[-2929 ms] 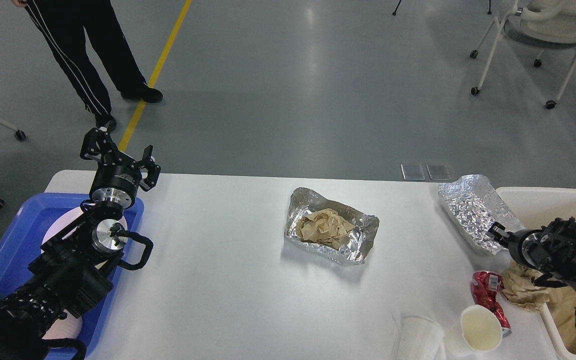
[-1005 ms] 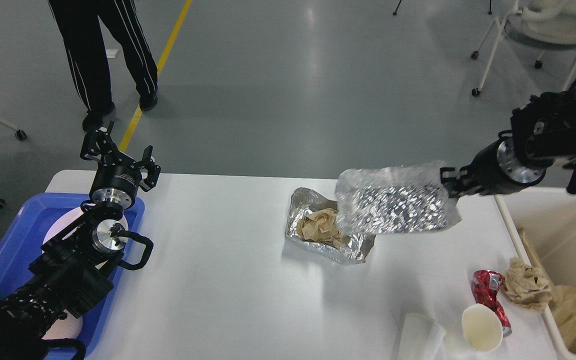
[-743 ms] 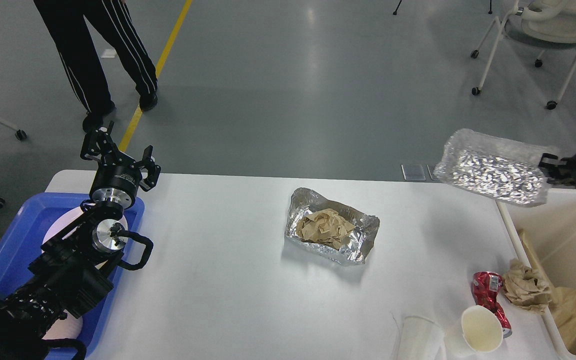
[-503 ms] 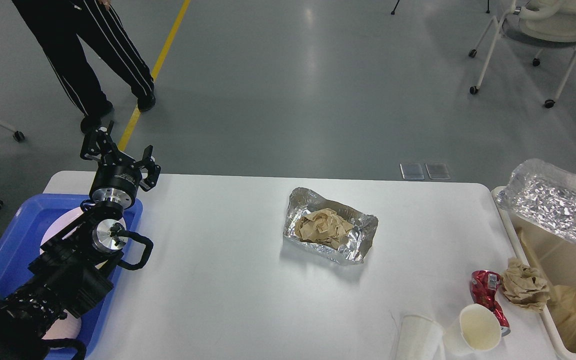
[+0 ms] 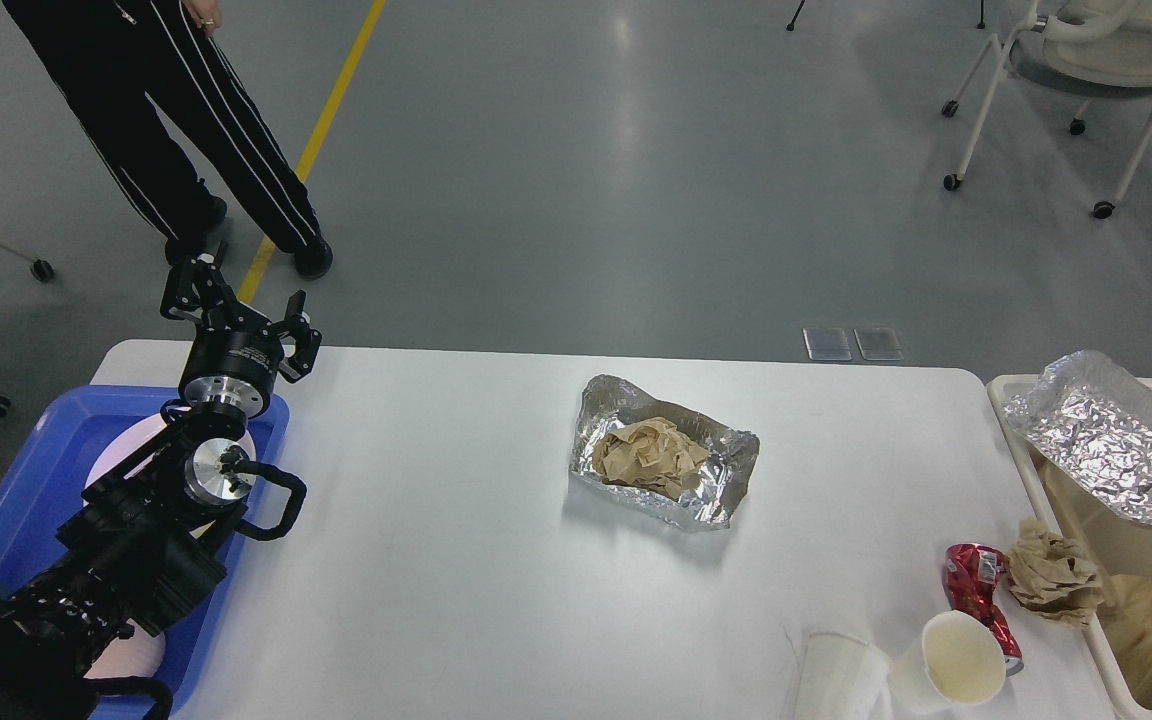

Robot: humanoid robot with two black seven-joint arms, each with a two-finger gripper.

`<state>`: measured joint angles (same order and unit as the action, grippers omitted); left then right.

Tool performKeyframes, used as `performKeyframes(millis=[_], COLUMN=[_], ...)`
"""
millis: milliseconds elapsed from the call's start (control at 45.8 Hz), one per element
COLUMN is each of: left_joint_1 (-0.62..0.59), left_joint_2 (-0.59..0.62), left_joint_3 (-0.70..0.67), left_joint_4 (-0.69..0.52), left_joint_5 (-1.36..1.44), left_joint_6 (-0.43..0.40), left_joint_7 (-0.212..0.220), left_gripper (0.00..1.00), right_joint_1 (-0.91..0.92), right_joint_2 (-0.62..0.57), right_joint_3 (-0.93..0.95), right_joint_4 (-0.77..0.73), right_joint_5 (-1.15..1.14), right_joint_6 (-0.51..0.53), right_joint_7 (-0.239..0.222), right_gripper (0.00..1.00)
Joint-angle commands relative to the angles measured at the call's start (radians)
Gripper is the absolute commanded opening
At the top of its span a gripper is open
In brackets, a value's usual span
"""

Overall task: Tidy desktop
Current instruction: 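Lift the foil sheet and drop it into the white bin, then raise the right gripper out of the bin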

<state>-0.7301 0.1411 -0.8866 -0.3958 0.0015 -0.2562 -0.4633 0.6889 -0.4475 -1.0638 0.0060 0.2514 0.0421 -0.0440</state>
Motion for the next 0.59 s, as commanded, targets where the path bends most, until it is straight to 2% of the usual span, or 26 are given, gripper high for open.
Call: performKeyframes(millis=[0,459,568], left_joint_1=[0.000,0.000,0.000], left_joint_2=[0.000,0.000,0.000], left_joint_3=[0.000,0.000,0.000], left_joint_4=[0.000,0.000,0.000], left_joint_5=[0.000,0.000,0.000], left_joint_6=[0.000,0.000,0.000], left_joint_7=[0.000,0.000,0.000], left_gripper=[0.97,0.97,0.97], right_joint_1=[0.007,0.152,0.291], right_joint_2=[-0.008,-0.008,-0.013], right_joint_3=[0.008,0.171,0.188], right_joint_4=[-0.001,-0.001,0.058], right_joint_5=[-0.040,-0.040,-0.040], right_joint_6=[0.001,-0.008,0.002], right_joint_7=[-0.005,0.006,0.006], right_gripper=[1.00,1.00,1.00])
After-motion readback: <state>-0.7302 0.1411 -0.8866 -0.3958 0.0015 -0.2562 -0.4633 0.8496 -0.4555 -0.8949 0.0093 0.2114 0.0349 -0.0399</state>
